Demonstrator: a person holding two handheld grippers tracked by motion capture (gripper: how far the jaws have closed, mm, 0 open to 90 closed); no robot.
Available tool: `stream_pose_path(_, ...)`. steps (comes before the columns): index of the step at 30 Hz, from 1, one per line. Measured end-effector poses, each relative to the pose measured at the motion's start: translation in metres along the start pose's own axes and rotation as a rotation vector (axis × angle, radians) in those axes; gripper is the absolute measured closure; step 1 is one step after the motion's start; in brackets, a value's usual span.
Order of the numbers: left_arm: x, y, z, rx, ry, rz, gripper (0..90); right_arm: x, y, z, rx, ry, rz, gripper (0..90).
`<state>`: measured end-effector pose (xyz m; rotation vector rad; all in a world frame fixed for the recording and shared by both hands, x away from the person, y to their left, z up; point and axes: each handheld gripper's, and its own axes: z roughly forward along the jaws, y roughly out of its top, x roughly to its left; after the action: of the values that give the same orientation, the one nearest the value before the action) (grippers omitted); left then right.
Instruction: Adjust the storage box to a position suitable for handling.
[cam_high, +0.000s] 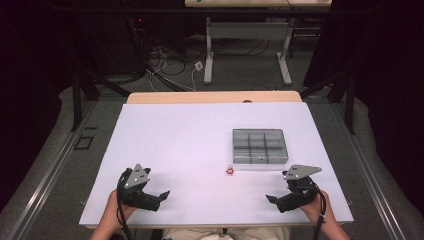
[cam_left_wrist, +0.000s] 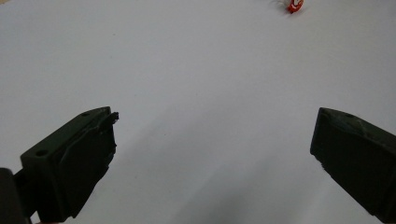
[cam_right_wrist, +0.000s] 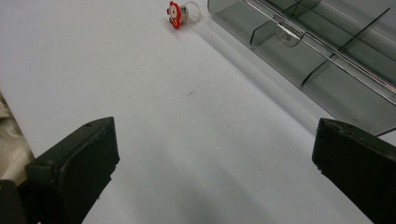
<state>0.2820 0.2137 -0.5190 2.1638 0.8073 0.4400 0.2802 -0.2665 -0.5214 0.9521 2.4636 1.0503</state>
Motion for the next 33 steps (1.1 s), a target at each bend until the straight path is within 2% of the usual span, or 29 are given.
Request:
stream_pose_path(18,-0.0006,0.0009,0.0022,0.008,-0.002,-0.001,0.1,-0.0007,-0.0005,0.0006,0.002,0.0,0.011,0.0)
stream_pose_path(25,-0.001,0.0009,0.002,0.01,-0.005,0.003,0.1,-0.002,0.0016,0.0007,-0.001,-0.013,0.007,0.0)
stream_pose_path(28,-0.0011,0.0008,0.0021,0.01,-0.003,0.005,0.1,-0.0043,0.0048,-0.0012,-0.013,-0.033,0.018,0.1)
stream_pose_path(30,-0.0013,0.0008,0.0025,0.006,-0.001,0.002,0.1,-0.0048,0.0051,-0.0009,-0.017,-0.034,0.022,0.1)
stream_pose_path(33,-0.0013,0.0015,0.0029,0.012,-0.001,0.009,0.1,-0.0083,0.0055,-0.0023,-0.02,-0.024,0.055,0.0)
